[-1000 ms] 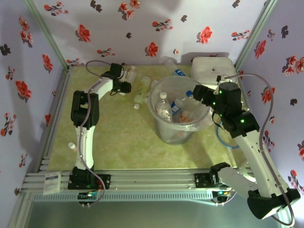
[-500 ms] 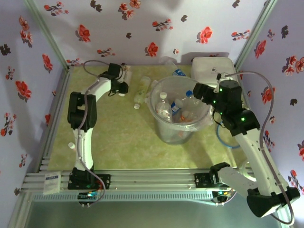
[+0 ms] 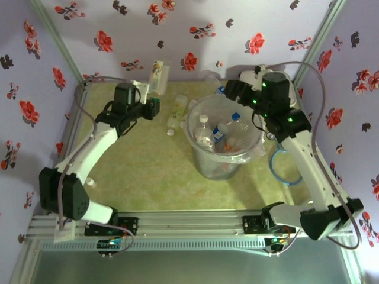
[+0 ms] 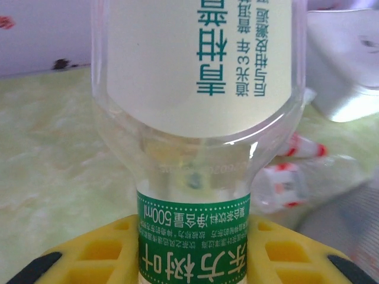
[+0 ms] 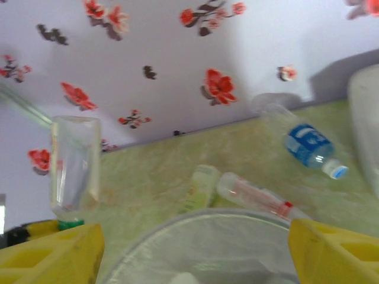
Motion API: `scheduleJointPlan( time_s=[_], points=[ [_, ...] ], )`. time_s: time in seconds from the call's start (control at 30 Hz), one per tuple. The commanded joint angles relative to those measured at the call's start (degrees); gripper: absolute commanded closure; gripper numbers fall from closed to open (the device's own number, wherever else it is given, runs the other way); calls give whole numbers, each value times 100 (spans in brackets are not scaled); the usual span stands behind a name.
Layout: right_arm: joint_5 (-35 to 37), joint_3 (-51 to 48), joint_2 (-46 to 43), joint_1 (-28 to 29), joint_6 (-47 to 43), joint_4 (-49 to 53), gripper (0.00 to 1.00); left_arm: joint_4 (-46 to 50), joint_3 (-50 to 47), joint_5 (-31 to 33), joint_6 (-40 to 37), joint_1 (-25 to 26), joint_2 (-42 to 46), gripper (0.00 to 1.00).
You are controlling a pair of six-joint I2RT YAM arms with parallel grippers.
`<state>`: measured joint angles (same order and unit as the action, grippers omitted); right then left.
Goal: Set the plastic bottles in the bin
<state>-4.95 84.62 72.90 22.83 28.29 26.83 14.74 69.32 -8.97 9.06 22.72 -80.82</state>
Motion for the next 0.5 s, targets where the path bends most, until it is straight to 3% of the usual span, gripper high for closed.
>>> scheduleJointPlan(
  time_s=[0.0, 0.13, 0.47],
  points=[
    [-486, 452, 360, 225, -18, -459, 12, -432, -339, -359, -3, 368, 391, 76],
    [-1129, 883, 934, 322, 268, -674, 1, -666, -592, -405, -71, 663, 809, 76],
    [-1951, 1649, 2026, 617, 614, -893, 0, -1073, -779, -694, -53, 900, 1015, 76]
  ],
)
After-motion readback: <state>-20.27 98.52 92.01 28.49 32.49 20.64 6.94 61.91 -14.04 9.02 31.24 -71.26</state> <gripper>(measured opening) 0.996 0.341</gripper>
